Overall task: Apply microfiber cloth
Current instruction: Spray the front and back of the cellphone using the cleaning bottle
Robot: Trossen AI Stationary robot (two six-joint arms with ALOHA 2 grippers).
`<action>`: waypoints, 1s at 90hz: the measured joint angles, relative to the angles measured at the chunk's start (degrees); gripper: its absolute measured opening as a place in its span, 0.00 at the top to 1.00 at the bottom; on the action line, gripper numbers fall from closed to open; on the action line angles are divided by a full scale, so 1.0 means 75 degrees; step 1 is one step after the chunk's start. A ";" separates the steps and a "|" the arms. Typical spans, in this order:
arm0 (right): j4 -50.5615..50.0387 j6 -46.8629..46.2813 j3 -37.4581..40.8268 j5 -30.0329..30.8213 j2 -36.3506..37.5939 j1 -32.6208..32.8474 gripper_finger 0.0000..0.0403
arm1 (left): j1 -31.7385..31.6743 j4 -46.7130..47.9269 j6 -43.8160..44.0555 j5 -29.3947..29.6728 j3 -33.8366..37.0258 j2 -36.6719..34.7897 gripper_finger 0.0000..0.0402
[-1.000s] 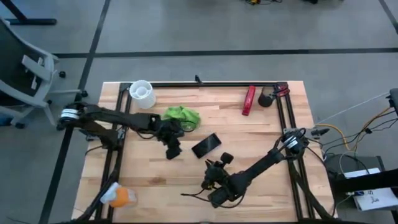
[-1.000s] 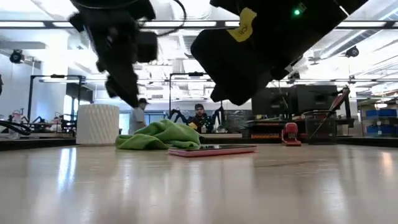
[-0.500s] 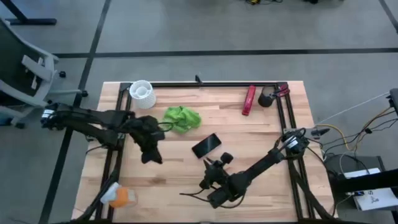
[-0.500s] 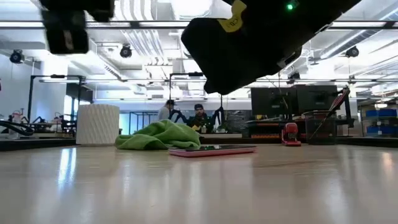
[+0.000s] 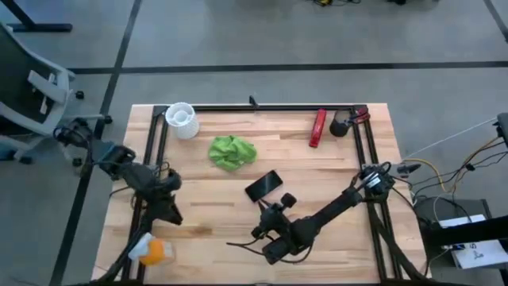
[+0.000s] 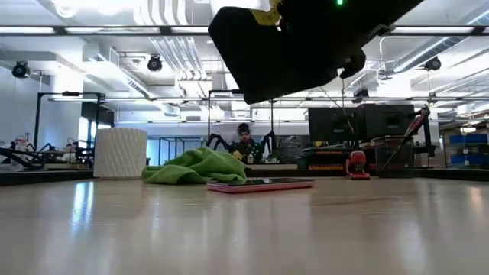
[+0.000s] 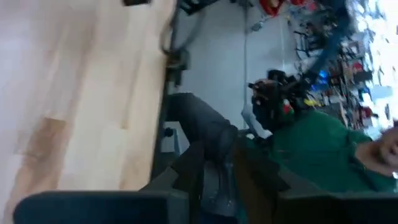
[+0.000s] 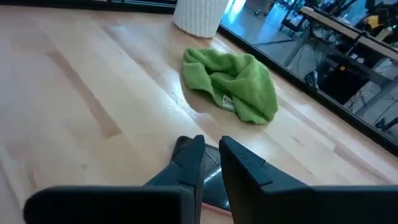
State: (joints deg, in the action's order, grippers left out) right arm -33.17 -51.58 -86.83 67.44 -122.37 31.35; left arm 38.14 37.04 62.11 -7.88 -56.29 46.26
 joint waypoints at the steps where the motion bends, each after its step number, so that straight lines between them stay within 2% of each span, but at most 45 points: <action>1: 0.0004 -0.0002 0.0000 -0.0002 0.0010 0.0001 0.92 | 0.0070 0.0000 -0.0016 -0.0004 -0.0042 0.0011 0.84; 21: 0.0064 0.0161 -0.0002 -0.0048 0.0222 -0.0008 0.90 | 0.1506 0.0136 0.0123 -0.0086 -0.1023 0.0336 0.85; 35: 0.0074 0.0227 -0.0117 -0.0139 0.0289 -0.0014 0.88 | 0.2855 0.0392 0.0603 -0.0243 -0.1632 0.0592 0.85; 51: 0.0062 0.0366 -0.0134 -0.0412 0.0289 -0.0064 0.88 | 0.4702 0.0876 0.2115 0.1130 -0.2041 0.0843 0.85; 58: 0.0064 0.0339 -0.0134 -0.0470 0.0289 -0.0099 0.88 | 0.5283 0.1337 0.3141 0.1420 -0.2147 0.0983 0.85; 69: 0.0064 0.0284 -0.0134 -0.0740 0.0292 -0.0165 0.90 | 0.5702 0.2576 0.4359 0.1553 -0.2289 0.1221 0.85; 82: 0.0065 0.0289 -0.0134 -0.0881 0.0292 -0.0218 0.92 | 0.5691 0.4167 0.4615 0.1753 -0.2445 0.1387 0.85; 90: 0.0067 0.0284 -0.0134 -0.0881 0.0292 -0.0221 0.92 | 0.5617 0.4730 0.4958 0.2047 -0.2484 0.1426 0.85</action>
State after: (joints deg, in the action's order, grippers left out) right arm -32.67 -49.45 -87.83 60.84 -120.18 29.69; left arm 80.27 72.51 99.29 7.47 -74.91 56.95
